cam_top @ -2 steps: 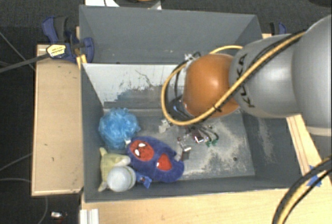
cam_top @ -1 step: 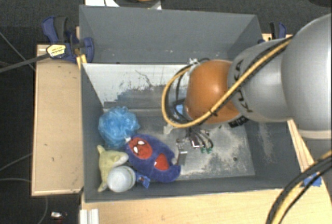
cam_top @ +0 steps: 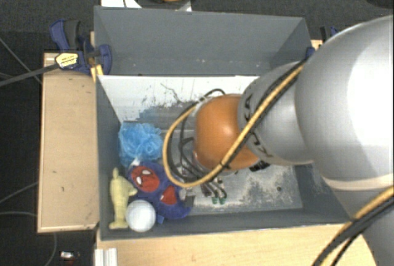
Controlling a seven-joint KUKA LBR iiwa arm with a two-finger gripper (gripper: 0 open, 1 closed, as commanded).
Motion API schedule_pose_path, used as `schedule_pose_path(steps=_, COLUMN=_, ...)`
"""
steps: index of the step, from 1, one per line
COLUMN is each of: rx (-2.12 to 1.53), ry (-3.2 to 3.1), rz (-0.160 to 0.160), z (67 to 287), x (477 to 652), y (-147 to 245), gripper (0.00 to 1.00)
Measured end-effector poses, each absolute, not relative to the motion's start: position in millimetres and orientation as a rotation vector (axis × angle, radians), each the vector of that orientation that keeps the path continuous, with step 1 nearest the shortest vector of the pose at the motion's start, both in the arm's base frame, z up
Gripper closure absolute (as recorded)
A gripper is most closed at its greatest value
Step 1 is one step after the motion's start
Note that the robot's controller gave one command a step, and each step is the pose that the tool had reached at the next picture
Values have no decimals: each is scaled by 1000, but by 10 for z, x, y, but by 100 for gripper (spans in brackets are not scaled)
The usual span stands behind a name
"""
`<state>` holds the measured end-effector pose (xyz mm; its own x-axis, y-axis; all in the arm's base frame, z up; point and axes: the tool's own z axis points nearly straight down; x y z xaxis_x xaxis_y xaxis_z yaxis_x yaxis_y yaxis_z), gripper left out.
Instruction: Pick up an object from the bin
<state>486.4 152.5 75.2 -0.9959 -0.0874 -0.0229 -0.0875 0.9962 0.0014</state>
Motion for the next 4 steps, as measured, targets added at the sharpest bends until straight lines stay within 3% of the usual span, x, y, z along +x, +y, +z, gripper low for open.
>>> schedule_pose_path(steps=1, rx=-135, ry=3116, rz=4, z=754, x=4863, y=1524, gripper=100)
schedule_pose_path(steps=2, rx=-132, ry=3129, rz=1, z=1402, x=4946, y=1584, gripper=100)
schedule_pose_path(steps=3, rx=-112, ry=3121, rz=3, z=1147, x=4885, y=1422, gripper=100)
schedule_pose_path(steps=4, rx=-431, ry=3076, rz=4, z=831, x=4865, y=1383, gripper=100)
